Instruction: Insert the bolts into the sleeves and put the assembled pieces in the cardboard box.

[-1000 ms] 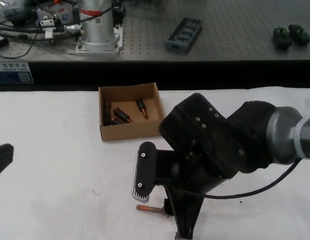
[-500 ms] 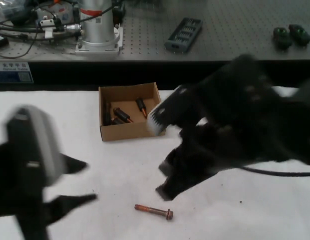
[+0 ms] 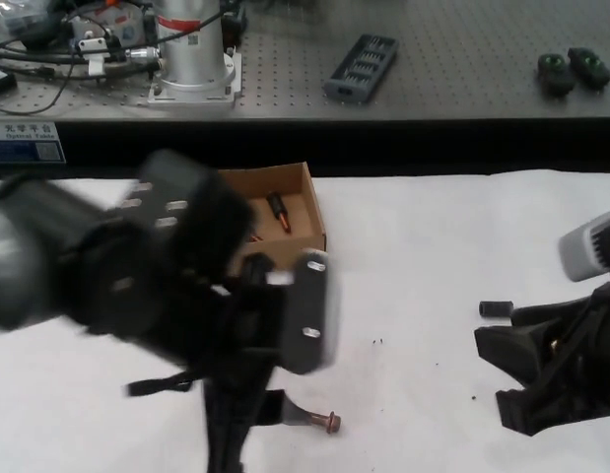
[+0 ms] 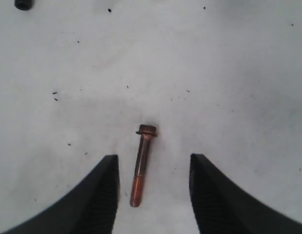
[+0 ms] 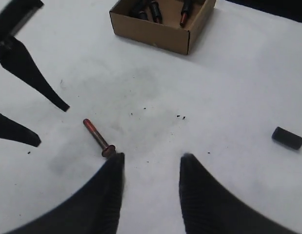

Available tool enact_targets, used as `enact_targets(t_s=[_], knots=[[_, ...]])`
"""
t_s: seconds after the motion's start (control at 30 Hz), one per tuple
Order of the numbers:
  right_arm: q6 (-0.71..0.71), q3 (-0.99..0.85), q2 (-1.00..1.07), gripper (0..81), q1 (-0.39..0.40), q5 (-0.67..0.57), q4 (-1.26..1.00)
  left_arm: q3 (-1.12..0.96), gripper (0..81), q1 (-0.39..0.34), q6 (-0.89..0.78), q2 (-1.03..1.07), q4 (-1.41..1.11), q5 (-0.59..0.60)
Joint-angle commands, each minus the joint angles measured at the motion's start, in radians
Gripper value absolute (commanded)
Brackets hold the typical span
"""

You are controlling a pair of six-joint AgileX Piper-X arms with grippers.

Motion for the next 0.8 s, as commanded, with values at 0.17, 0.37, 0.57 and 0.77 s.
enact_targets(t_s=[0.17, 0.37, 0.57, 0.77], knots=[[0.023, -0.001, -0.007, 28.4, -0.008, -0.05, -0.006, -0.24, 33.9, -0.076, 0.129, 0.255, 0.209, -0.262], [0.032, -0.001, -0.007, 28.4, -0.008, -0.069, 0.019, -0.316, 31.2, -0.076, 0.145, 0.355, 0.214, -0.276], [0.032, 0.009, -0.007, 28.4, -0.008, -0.069, 0.028, -0.35, 29.9, -0.076, 0.145, 0.402, 0.22, -0.259], [0.034, 0.041, -0.007, 28.4, -0.008, -0.066, 0.013, -0.35, 29.9, -0.076, 0.145, 0.402, 0.233, -0.237]])
